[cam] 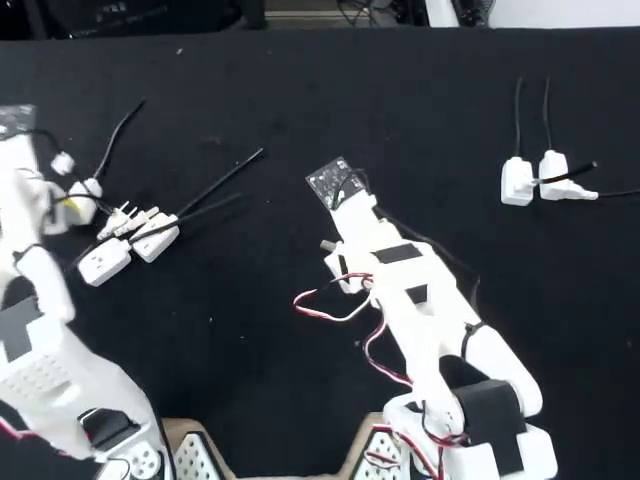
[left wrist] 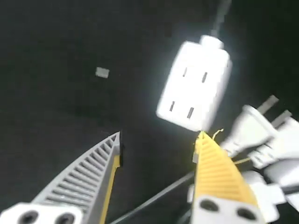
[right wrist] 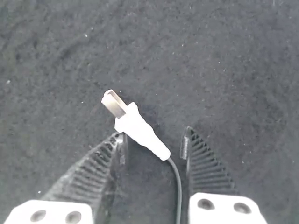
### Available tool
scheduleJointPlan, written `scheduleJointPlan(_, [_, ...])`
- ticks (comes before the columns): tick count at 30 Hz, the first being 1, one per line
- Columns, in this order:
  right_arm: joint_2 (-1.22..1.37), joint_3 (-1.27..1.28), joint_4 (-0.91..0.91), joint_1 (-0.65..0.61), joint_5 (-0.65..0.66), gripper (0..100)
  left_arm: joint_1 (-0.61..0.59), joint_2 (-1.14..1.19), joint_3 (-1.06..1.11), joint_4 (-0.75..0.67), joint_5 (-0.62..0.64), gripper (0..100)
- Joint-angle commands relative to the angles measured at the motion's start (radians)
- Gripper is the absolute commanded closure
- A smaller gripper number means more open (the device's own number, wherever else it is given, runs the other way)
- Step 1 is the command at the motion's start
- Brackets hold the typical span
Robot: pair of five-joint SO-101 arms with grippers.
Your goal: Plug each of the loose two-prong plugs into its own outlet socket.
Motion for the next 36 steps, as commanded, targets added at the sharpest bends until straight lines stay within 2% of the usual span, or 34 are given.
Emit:
scheduleJointPlan(1, [-0.051,-0.002,-0.023,0.008,-0.008,82.2,-0.067,-0.011,-0.176,0.048,0.002,75])
scheduleJointPlan(6, [-0.051,-0.002,-0.023,0.008,-0.008,82.2,-0.082,-0.012,-0.248,0.163,0.002,75])
scheduleJointPlan(10, [-0.051,-0.001,-0.023,0.008,-0.008,82.2,-0.015,-0.005,-0.282,0.23,0.002,75])
scheduleJointPlan(16, [-0.051,0.001,-0.023,0.009,-0.008,82.2,0.139,-0.003,-0.275,0.219,0.002,75])
scheduleJointPlan(19, [-0.051,0.001,-0.023,0.009,-0.008,82.2,0.166,0.015,-0.251,0.114,-0.008,74])
scheduleJointPlan(23, [-0.051,0.001,-0.023,0.009,-0.008,82.2,0.168,0.112,-0.286,0.083,-0.117,74])
scheduleJointPlan(26, [-0.051,0.001,-0.021,0.009,-0.008,82.2,0.165,0.206,-0.369,0.15,-0.178,74])
scheduleJointPlan(36, [-0.048,0.001,-0.023,0.009,-0.008,82.2,0.14,0.549,-0.832,0.31,-0.244,74])
